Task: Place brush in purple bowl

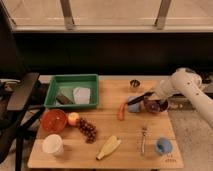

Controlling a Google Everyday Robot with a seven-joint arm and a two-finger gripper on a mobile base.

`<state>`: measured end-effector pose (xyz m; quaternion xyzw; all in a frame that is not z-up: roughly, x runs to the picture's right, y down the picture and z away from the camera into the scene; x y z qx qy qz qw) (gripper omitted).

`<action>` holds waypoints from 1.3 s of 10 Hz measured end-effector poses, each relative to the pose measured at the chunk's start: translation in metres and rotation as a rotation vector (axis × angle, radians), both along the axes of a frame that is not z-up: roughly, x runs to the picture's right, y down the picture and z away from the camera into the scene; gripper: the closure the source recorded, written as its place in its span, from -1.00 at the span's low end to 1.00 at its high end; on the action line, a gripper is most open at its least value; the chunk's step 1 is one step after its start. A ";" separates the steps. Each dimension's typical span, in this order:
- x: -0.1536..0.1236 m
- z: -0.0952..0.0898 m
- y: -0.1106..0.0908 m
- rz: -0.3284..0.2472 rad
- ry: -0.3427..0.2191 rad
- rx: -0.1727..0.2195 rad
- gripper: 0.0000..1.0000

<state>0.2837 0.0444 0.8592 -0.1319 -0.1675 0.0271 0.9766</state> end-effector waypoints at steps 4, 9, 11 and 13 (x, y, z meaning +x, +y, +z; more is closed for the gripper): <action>-0.006 0.007 0.018 0.001 -0.029 -0.019 -0.29; -0.004 0.002 0.020 0.001 -0.022 -0.023 -0.49; -0.004 -0.015 0.006 -0.022 0.001 -0.003 -0.49; -0.005 -0.035 -0.007 -0.052 0.028 0.018 -0.49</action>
